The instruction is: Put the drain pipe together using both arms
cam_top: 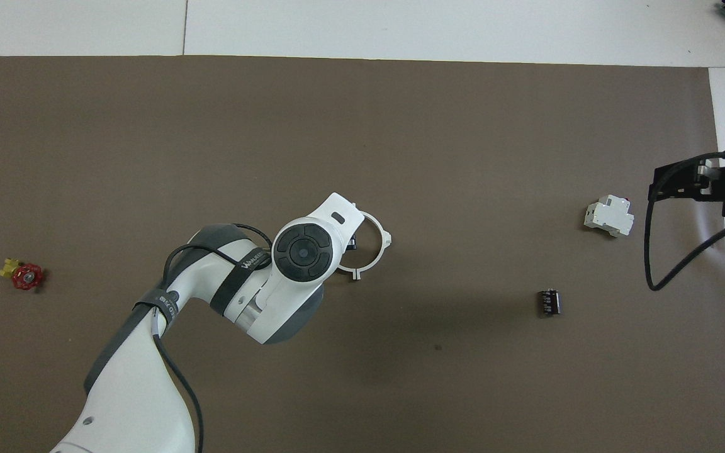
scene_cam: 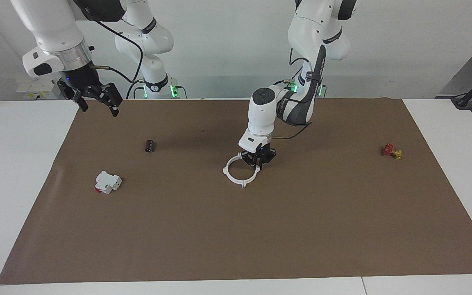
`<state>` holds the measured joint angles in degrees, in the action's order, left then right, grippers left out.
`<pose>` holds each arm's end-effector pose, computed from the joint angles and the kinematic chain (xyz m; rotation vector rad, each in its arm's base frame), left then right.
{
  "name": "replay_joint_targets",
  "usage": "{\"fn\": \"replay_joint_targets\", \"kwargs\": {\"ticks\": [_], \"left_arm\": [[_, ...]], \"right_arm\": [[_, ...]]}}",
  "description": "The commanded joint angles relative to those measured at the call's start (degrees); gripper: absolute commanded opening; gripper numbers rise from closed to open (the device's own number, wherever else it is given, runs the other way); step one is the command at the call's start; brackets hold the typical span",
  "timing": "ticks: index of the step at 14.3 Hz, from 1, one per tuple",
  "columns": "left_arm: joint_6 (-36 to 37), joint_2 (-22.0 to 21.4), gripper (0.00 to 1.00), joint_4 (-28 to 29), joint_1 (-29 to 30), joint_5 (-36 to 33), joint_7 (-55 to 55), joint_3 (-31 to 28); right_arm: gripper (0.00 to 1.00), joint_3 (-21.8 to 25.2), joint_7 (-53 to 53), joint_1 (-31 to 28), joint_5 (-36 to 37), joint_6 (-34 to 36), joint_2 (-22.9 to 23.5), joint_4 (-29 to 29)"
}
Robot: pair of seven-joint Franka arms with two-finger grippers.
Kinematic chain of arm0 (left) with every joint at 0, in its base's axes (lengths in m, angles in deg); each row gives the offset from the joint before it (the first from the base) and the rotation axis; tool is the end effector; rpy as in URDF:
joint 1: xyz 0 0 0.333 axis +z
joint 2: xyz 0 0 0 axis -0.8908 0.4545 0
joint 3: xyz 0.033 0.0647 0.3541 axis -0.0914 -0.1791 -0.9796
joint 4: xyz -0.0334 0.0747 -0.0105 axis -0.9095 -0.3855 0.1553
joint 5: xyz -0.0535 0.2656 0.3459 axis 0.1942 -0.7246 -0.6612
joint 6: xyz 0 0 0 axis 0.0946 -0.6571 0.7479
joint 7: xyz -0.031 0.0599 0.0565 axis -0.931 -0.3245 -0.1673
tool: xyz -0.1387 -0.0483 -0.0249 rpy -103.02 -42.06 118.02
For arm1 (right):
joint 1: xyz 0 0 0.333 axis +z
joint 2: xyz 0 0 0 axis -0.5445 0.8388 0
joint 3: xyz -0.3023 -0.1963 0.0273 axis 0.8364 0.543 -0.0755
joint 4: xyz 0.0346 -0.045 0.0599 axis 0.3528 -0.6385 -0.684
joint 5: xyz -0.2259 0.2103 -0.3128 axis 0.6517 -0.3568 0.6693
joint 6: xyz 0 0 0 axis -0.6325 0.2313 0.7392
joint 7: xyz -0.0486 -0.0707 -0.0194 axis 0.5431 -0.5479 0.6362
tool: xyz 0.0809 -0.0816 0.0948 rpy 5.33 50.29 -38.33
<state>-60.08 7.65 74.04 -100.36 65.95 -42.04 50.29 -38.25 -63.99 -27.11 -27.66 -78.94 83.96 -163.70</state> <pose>0.5368 -0.4017 0.2702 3.1258 0.0403 0.2329 0.5962 0.0049 0.6376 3.1090 -0.3531 0.0631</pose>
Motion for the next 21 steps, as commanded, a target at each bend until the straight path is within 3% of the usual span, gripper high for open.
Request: {"fn": "replay_joint_targets", "kwargs": {"ticks": [1,19,20,21], "left_arm": [[1.9,0.4,0.0,0.2,-1.5,-1.0,-1.3,-0.9],[-1.9,0.9,0.0,0.3,-0.8,-1.0,-0.5,-0.7],[-2.5,1.0,0.05,0.3,-0.8,-1.0,-0.9,-0.7],[-3.0,1.0,0.29,0.4,-0.8,-1.0,-0.7,-0.7]], "right_arm": [[1.0,-0.2,-1.2,-0.4,-1.0,0.8,-0.2,0.1],[1.0,-0.2,-1.2,-0.4,-1.0,0.8,-0.2,0.1],[1.0,-0.2,-1.3,-0.4,-1.0,0.8,-0.2,0.1],[1.0,-0.2,-1.2,-0.4,-1.0,0.8,-0.2,0.1]]}}
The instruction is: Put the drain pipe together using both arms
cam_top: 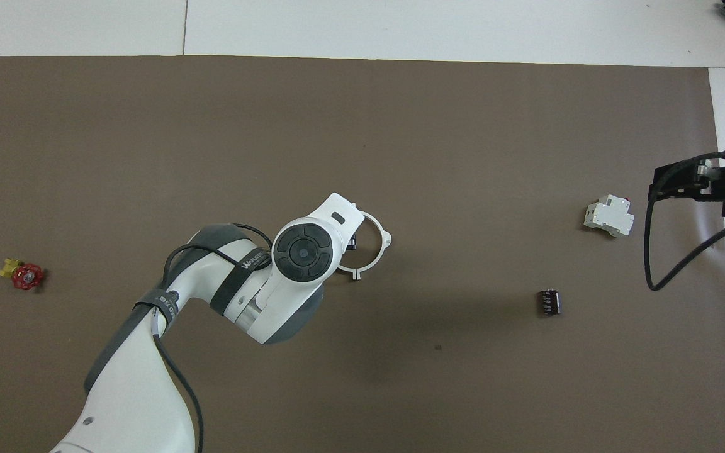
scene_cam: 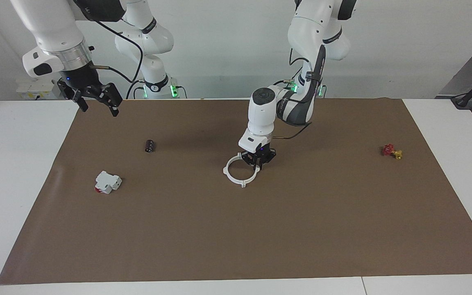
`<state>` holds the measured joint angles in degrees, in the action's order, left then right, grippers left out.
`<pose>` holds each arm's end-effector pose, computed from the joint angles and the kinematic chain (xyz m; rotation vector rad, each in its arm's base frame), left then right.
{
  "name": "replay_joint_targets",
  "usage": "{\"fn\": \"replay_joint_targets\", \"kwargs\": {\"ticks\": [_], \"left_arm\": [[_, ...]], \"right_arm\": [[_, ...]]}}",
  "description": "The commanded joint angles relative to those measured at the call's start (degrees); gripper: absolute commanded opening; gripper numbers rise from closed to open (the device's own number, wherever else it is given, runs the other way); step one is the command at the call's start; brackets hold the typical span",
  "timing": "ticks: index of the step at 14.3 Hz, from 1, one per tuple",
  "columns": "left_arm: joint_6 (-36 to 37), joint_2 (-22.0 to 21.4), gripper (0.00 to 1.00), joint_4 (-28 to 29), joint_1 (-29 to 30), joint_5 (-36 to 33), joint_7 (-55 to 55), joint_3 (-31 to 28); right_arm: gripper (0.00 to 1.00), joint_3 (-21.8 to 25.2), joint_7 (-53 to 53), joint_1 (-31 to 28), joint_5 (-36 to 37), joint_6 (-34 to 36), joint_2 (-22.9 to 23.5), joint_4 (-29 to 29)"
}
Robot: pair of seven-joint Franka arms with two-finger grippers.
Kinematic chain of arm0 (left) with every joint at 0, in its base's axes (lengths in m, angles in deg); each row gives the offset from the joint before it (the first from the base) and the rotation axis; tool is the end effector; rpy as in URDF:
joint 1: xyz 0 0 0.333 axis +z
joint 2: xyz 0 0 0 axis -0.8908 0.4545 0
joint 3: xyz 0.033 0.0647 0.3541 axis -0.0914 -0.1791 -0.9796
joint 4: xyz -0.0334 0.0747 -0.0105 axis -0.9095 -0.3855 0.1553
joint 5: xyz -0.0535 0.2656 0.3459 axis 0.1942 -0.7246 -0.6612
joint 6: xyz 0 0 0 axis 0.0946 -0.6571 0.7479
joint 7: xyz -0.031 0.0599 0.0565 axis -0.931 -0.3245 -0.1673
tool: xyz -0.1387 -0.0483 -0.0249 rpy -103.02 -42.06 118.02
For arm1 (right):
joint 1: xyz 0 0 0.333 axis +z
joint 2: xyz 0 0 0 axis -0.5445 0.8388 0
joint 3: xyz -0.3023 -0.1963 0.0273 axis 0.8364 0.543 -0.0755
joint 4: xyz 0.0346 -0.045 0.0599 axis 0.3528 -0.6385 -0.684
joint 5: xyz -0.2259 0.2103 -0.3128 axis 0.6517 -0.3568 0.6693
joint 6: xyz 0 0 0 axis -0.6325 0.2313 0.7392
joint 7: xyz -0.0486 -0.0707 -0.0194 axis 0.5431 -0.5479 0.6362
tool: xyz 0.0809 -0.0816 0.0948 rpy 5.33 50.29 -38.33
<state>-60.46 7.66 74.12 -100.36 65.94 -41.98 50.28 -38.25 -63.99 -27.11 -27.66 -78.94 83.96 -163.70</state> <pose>0.5370 -0.4020 0.2702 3.1220 0.0381 0.2384 0.5962 0.0049 0.6376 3.1090 -0.3531 0.0631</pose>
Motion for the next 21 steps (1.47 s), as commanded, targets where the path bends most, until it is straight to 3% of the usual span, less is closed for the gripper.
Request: {"fn": "replay_joint_targets", "kwargs": {"ticks": [1,2,6,9,13,16,21], "left_arm": [[-2.9,1.0,0.57,0.3,-0.8,-1.0,-0.5,-0.7],[-2.9,1.0,0.71,0.3,-0.7,-1.0,-0.4,-0.7],[-2.9,1.0,1.0,0.0,-0.7,-1.0,-0.3,-0.7],[-1.9,-0.4,1.0,-0.9,-0.1,-1.0,-0.3,-0.8],[3.0,-6.1,1.0,-0.2,3.5,-1.0,1.8,-0.8],[12.1,-10.5,1.0,-0.2,7.7,-0.8,10.0,-0.6],[19.4,-16.0,1.0,-0.3,15.7,2.0,26.7,-0.5]], "right_arm": [[1.0,-0.2,-1.3,-0.4,-1.0,0.8,-0.2,0.1],[1.0,-0.2,-1.2,-0.4,-1.0,0.8,-0.2,0.1],[1.0,-0.2,-1.3,-0.4,-1.0,0.8,-0.2,0.1],[1.0,-0.2,-1.3,-0.4,-1.0,0.8,-0.2,0.1],[1.0,-0.2,-1.3,-0.5,-1.0,0.8,-0.2,0.1],[1.0,-0.2,-1.3,-0.4,-1.0,0.8,-0.2,0.1],[1.0,-0.2,-1.2,-0.4,-1.0,0.8,-0.2,0.1]]}}
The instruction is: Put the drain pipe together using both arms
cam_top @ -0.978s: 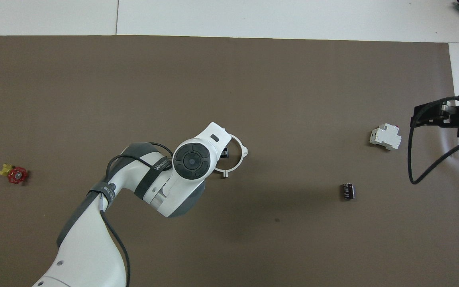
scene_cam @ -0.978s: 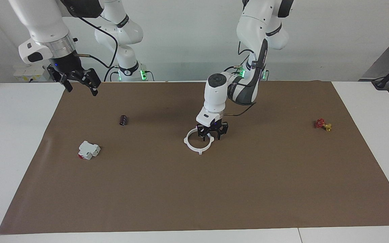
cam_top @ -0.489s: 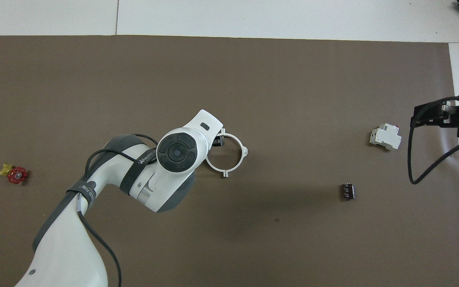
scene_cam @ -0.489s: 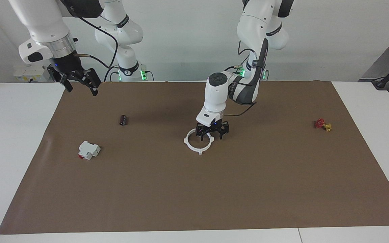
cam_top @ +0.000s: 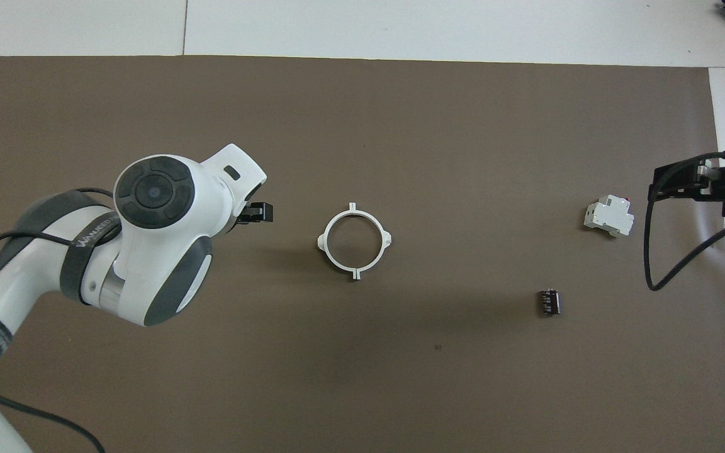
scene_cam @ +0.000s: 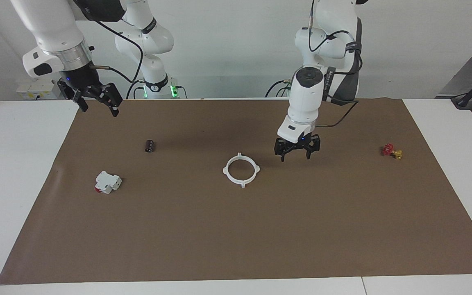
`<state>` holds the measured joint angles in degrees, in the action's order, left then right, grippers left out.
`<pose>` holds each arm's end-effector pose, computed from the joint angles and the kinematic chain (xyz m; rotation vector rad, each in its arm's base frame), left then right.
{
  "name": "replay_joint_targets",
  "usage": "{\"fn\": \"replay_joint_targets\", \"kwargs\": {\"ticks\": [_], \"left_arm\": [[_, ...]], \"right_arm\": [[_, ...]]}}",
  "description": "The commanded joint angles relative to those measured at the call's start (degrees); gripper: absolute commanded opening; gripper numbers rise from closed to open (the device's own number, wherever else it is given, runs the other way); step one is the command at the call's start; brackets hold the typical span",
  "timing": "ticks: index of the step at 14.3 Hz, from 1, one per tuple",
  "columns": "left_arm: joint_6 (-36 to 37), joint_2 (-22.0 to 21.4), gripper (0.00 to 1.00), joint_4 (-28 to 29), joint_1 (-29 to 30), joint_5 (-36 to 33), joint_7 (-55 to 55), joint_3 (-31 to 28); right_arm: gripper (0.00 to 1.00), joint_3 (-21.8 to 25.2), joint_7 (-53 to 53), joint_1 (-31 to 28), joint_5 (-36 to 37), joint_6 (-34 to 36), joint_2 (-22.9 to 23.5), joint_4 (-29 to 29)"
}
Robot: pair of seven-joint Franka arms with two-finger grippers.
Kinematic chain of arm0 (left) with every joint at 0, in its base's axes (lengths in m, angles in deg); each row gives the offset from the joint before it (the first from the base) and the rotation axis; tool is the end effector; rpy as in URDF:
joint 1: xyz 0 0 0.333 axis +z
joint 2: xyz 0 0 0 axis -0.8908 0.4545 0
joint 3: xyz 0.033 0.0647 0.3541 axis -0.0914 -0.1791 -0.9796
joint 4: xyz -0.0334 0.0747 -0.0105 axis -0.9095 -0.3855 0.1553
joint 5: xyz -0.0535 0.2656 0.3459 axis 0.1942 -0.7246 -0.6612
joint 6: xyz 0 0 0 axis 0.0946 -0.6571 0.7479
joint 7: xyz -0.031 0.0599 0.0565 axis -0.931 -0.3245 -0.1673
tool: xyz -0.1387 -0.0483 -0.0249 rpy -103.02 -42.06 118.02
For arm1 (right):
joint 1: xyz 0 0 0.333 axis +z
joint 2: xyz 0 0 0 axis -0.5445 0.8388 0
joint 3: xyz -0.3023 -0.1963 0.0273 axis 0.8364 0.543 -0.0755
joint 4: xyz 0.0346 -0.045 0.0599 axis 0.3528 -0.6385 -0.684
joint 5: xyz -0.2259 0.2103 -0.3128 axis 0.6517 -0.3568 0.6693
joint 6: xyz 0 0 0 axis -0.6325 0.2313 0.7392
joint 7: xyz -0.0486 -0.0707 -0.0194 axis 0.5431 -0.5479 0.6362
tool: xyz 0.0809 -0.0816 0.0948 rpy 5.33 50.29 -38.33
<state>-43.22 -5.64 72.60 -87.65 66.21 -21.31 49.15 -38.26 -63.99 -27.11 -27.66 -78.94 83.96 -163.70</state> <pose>0.5886 -0.2429 0.4053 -3.0640 0.0973 -0.1811 0.5962 0.0050 0.6376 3.1091 -0.3528 0.0631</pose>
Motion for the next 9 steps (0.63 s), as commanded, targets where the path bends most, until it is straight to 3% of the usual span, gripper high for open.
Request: {"fn": "replay_joint_targets", "kwargs": {"ticks": [1,5,9], "left_arm": [[3.0,-3.8,1.0,1.0,5.3,4.5,9.7,0.6],[10.6,-10.6,1.0,0.2,13.9,7.7,24.4,0.1],[22.8,-11.2,1.0,-10.4,18.2,7.7,26.4,0.1]], "right_arm": [[1.0,-0.2,-1.2,-0.4,-1.0,0.8,-0.2,0.1],[1.0,-0.2,-1.2,-0.4,-1.0,0.8,-0.2,0.1],[1.0,-0.2,-1.3,-0.4,-1.0,0.8,-0.2,0.1]]}}
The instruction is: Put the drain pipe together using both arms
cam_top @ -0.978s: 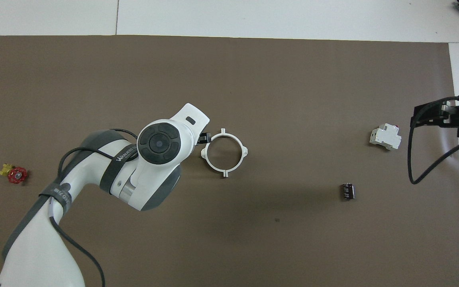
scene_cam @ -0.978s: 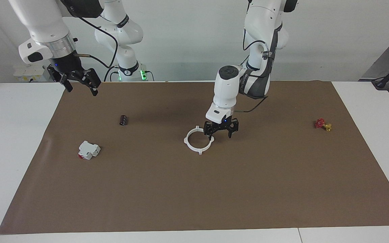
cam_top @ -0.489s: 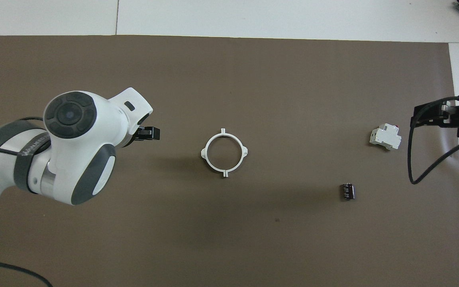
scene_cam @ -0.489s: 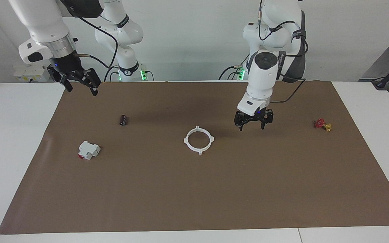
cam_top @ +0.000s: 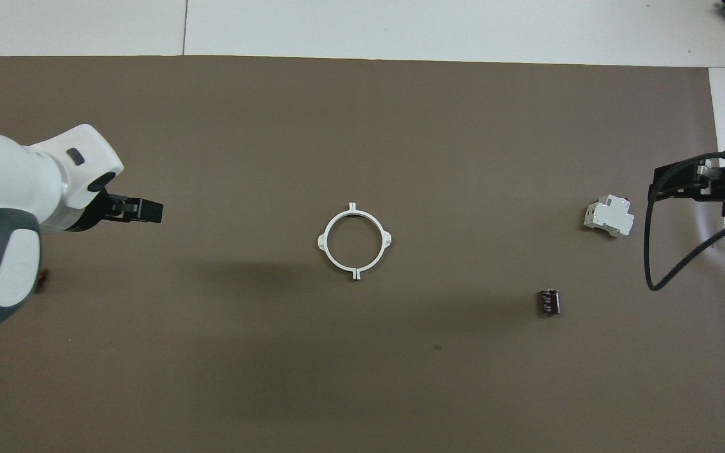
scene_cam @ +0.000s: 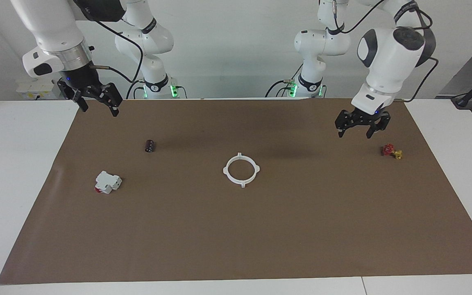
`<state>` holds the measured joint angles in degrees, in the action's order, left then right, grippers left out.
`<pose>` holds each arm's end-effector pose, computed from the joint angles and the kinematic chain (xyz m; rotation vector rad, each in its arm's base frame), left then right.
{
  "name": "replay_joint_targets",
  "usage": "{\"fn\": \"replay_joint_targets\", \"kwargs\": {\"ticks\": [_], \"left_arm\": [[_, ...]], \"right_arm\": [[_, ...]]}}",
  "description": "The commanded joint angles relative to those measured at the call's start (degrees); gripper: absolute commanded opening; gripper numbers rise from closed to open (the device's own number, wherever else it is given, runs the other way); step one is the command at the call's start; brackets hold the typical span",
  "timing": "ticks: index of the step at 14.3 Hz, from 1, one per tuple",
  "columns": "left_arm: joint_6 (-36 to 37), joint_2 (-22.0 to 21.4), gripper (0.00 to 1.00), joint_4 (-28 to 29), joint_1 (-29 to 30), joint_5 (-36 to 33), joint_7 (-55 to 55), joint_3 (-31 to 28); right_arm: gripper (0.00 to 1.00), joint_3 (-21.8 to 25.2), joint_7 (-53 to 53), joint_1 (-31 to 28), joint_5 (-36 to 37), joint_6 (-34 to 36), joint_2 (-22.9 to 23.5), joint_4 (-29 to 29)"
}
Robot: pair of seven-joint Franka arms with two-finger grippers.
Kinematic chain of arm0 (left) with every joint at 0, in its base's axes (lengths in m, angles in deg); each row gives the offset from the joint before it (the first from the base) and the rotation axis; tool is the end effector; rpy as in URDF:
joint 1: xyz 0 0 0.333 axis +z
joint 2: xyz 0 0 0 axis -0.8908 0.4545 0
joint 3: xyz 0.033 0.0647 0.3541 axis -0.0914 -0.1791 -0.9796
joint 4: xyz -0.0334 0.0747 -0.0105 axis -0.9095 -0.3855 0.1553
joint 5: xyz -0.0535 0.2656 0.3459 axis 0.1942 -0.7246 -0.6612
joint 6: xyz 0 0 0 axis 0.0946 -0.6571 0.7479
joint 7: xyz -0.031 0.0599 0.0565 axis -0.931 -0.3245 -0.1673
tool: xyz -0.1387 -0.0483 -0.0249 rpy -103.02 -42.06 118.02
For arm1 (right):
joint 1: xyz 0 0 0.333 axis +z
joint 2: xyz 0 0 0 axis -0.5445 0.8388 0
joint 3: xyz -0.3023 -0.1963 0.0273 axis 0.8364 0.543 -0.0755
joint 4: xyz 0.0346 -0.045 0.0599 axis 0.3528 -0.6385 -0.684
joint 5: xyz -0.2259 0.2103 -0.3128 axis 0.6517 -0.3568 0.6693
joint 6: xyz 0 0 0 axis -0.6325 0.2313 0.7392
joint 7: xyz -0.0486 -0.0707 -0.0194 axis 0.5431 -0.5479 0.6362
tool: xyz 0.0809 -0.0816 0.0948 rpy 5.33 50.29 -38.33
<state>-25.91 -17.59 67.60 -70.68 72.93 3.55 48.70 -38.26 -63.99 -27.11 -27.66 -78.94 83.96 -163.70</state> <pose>0.5795 -0.0574 0.5488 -3.1290 0.2021 -0.1166 0.5962 0.0050 0.6376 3.1091 -0.3528 0.0631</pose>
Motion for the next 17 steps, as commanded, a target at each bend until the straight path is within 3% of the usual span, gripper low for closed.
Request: {"fn": "replay_joint_targets", "kwargs": {"ticks": [1,3,6,8,10,13,17], "left_arm": [[7.0,0.8,1.0,-7.2,1.6,1.0,3.6,0.6],[10.9,1.9,1.0,-12.3,2.0,0.9,4.7,0.6],[20.4,7.6,1.0,-24.3,2.1,0.7,4.8,0.6],[22.9,9.1,1.0,-28.0,2.2,0.8,4.8,0.3],[23.1,8.2,1.0,-27.6,2.0,0.8,4.9,0.5],[23.4,4.2,1.0,-20.4,1.8,0.7,6.3,0.8],[23.9,3.4,1.0,-19.6,2.9,0.8,6.1,0.6]], "right_arm": [[1.0,-0.2,-1.3,-0.3,-1.0,1.0,-0.2,0.1],[1.0,0.7,-1.5,-0.6,-0.6,1.7,-0.5,0.0],[1.0,1.6,-7.3,-0.3,0.1,1.2,-0.1,0.6],[1.0,1.7,-7.9,-0.3,0.1,1.0,0.0,0.6],[1.0,1.7,-7.8,-0.3,0.2,1.9,-0.2,0.5],[1.0,1.5,-8.2,-0.5,0.2,2.3,-0.3,0.4],[1.0,1.1,-8.3,-0.1,0.2,4.3,-0.3,0.8]]}}
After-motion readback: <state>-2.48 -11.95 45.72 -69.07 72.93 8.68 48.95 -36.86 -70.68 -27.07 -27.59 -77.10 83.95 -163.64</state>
